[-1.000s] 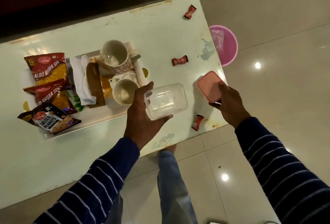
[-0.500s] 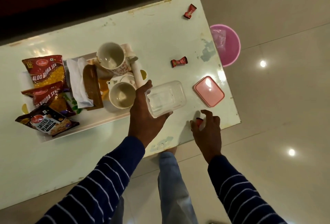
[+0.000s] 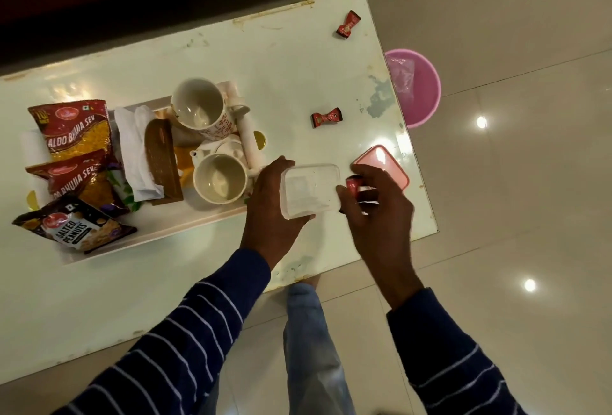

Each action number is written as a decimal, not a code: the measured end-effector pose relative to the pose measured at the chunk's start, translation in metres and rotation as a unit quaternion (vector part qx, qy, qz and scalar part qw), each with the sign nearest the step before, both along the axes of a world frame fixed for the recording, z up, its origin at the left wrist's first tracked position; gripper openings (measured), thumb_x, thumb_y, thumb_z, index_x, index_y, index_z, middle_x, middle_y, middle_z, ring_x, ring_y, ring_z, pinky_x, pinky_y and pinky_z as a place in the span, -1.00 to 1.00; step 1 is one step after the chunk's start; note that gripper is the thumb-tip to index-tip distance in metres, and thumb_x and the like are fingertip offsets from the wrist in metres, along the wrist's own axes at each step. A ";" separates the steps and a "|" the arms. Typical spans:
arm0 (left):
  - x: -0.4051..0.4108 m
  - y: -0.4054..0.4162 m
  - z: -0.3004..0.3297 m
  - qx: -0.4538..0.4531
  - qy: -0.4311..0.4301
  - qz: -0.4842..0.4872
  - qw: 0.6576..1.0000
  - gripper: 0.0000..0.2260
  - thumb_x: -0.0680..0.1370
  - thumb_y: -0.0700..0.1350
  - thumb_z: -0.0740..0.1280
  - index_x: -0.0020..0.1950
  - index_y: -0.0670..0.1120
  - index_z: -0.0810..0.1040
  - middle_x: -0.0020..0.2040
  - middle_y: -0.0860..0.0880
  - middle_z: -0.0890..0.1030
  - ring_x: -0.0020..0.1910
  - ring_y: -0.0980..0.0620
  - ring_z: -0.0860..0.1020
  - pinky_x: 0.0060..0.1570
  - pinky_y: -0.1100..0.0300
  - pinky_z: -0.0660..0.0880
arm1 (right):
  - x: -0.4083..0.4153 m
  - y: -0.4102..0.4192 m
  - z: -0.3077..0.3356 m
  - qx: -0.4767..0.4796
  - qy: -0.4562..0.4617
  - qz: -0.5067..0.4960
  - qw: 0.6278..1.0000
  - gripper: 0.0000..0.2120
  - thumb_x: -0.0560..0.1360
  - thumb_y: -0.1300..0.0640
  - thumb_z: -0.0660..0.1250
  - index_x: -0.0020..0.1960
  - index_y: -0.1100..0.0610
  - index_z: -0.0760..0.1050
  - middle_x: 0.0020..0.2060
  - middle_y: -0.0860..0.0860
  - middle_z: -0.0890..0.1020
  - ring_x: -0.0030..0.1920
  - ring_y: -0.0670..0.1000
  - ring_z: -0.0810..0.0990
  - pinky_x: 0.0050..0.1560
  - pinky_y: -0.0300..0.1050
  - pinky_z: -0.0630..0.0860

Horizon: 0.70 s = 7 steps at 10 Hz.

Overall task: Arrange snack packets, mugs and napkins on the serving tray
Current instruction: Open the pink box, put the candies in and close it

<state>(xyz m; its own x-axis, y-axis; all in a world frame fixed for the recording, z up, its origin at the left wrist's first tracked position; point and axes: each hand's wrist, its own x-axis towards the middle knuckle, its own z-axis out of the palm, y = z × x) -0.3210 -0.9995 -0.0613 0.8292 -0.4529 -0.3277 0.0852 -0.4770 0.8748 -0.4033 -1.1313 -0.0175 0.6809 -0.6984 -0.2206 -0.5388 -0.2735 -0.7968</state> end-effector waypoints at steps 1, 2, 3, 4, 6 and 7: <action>-0.001 0.000 0.001 0.004 -0.010 0.011 1.000 -0.26 0.32 -0.13 0.62 0.37 0.21 0.34 0.31 0.25 0.46 0.28 0.26 0.43 0.22 0.30 0.42 | 0.025 -0.001 0.010 -0.045 0.009 0.055 0.997 -0.66 0.52 -0.08 0.38 0.26 -0.01 0.55 0.09 -0.14 0.60 -0.11 -0.19 0.60 -0.24 -0.46 0.48; 0.001 0.002 0.001 0.017 -0.005 0.013 1.000 -0.22 0.33 -0.10 0.61 0.45 0.06 0.30 0.39 0.04 0.45 0.33 0.11 0.42 0.25 0.27 0.38 | 0.044 -0.021 0.005 -0.055 -0.011 0.023 0.998 -0.71 0.56 -0.04 0.34 0.24 0.02 0.57 0.11 -0.12 0.61 -0.12 -0.19 0.60 -0.25 -0.44 0.48; 0.004 0.002 -0.002 -0.024 0.046 0.022 0.998 -0.21 0.31 -0.16 0.62 0.44 0.00 0.31 0.34 -0.01 0.48 0.32 0.01 0.48 0.25 0.03 0.51 | 0.078 -0.061 -0.030 -0.075 -0.022 0.032 0.996 -0.75 0.58 0.13 0.33 0.25 0.13 0.57 0.17 0.00 0.62 0.04 -0.04 0.63 -0.05 -0.33 0.53; 0.006 0.002 -0.002 -0.044 0.066 0.033 0.996 -0.21 0.30 -0.16 0.63 0.43 -0.02 0.31 0.33 -0.03 0.49 0.33 -0.03 0.49 0.19 -0.09 0.55 | 0.092 -0.067 -0.055 -0.117 0.039 0.165 0.978 -0.69 0.58 0.21 0.31 0.32 0.13 0.52 0.31 0.08 0.54 0.30 0.07 0.51 0.29 -0.12 0.46; 0.010 -0.001 -0.001 -0.039 0.048 0.034 0.998 -0.21 0.28 -0.09 0.65 0.41 0.01 0.34 0.30 0.00 0.51 0.31 -0.03 0.50 0.14 0.01 0.59 | 0.109 -0.084 -0.094 -0.222 0.174 0.346 0.895 -0.64 0.56 0.21 0.31 0.32 -0.04 0.53 0.37 0.03 0.47 0.30 0.14 0.44 0.15 0.00 0.51; 0.018 -0.003 0.000 -0.034 0.008 0.049 0.998 -0.21 0.27 -0.07 0.66 0.40 0.03 0.34 0.29 0.04 0.50 0.32 0.03 0.49 0.14 0.09 0.59 | 0.091 -0.088 -0.100 -0.217 0.166 0.282 0.920 -0.74 0.62 0.18 0.24 0.23 0.03 0.62 0.08 0.08 0.58 0.12 0.14 0.52 -0.01 -0.03 0.52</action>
